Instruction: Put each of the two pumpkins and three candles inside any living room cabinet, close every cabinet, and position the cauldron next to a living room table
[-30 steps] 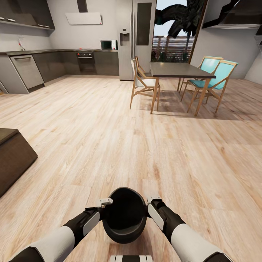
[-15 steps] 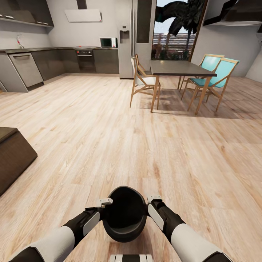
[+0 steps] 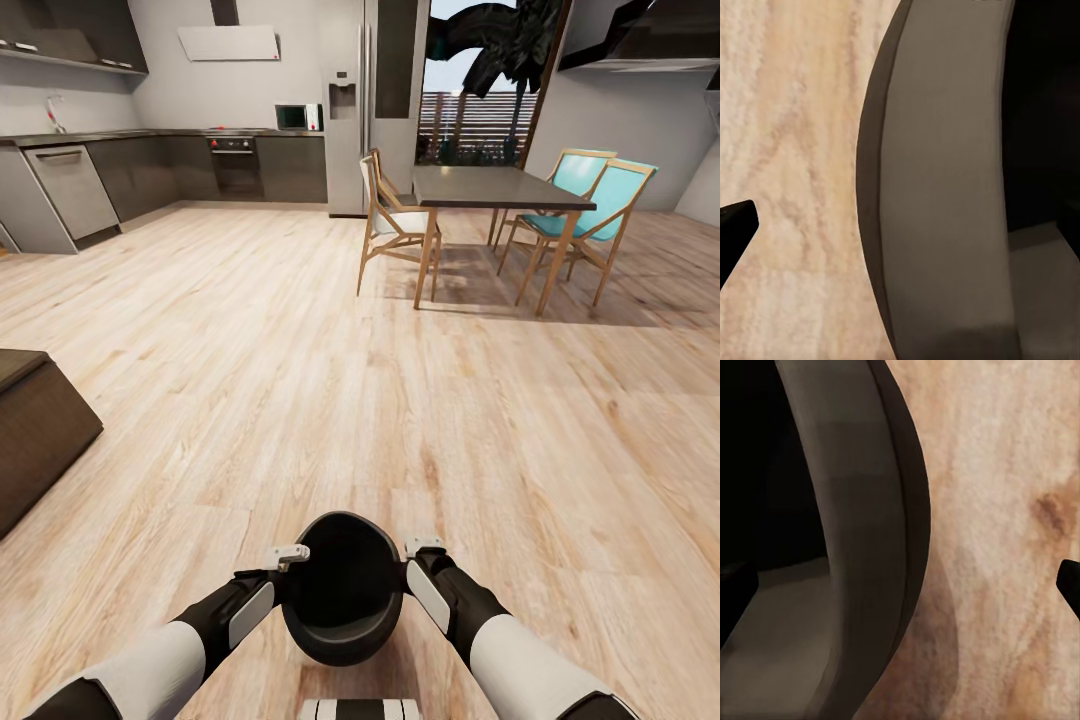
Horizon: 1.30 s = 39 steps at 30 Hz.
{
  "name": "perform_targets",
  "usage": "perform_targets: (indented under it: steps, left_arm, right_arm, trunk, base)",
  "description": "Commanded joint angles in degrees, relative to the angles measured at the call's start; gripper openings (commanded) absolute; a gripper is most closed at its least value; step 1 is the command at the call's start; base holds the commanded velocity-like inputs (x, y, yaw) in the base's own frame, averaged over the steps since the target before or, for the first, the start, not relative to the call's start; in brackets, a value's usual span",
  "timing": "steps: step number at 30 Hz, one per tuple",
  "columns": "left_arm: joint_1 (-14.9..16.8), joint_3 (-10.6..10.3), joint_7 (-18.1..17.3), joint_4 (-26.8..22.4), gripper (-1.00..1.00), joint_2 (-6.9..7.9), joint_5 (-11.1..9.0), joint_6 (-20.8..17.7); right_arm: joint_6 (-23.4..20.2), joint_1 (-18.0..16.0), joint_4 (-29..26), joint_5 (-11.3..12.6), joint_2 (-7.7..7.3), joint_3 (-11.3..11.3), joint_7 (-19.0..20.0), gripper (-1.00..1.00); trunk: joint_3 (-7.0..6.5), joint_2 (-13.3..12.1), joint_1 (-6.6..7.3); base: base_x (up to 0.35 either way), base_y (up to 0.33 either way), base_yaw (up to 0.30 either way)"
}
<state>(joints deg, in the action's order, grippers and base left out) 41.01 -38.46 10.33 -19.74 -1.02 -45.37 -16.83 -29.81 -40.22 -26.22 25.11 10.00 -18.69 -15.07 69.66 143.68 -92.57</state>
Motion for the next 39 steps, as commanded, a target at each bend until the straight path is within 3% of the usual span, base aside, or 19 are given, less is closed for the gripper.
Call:
perform_targets:
  steps: [1, 6, 9, 25, 26, 39]
  left_arm:
    - [0.0, -0.5, 0.5, -0.2, 1.0, 0.05, -0.6, -0.1]
    - [0.0, -0.5, 0.5, -0.2, 1.0, 0.05, -0.6, -0.1]
    - [0.0, -0.5, 0.5, -0.2, 1.0, 0.05, -0.6, -0.1]
    - [0.0, -0.5, 0.5, -0.2, 1.0, 0.05, -0.6, -0.1]
    - [0.0, -0.5, 0.5, -0.2, 1.0, 0.05, -0.6, -0.1]
    - [0.0, -0.5, 0.5, -0.2, 1.0, 0.05, -0.6, -0.1]
  right_arm:
    - [-0.2, 0.0, -0.1, 0.5, 0.0, -0.2, -0.5, 1.0]
    - [-0.2, 0.0, -0.1, 0.5, 0.0, -0.2, -0.5, 1.0]
    - [-0.2, 0.0, -0.1, 0.5, 0.0, -0.2, -0.5, 1.0]
    - [-0.2, 0.0, 0.0, 0.5, 0.0, -0.2, -0.5, 1.0]
    - [-0.2, 0.0, 0.0, 0.5, 0.0, -0.2, -0.5, -1.0]
    - [-0.2, 0.0, 0.0, 0.5, 0.0, -0.2, -0.5, -1.0]
  trunk:
    - [0.05, 0.0, 0.01]
    - [0.05, 0.0, 0.01]
    - [0.71, 0.1, -0.07]
    - [0.71, 0.1, -0.07]
    - [0.71, 0.1, -0.07]
    - [0.71, 0.1, -0.07]
  base:
    - [0.0, 0.0, 0.0]
    - [0.0, 0.0, 0.0]
    - [0.0, 0.0, 0.0]
    - [0.0, 0.0, 0.0]
    - [0.0, 0.0, 0.0]
    - [0.0, 0.0, 0.0]
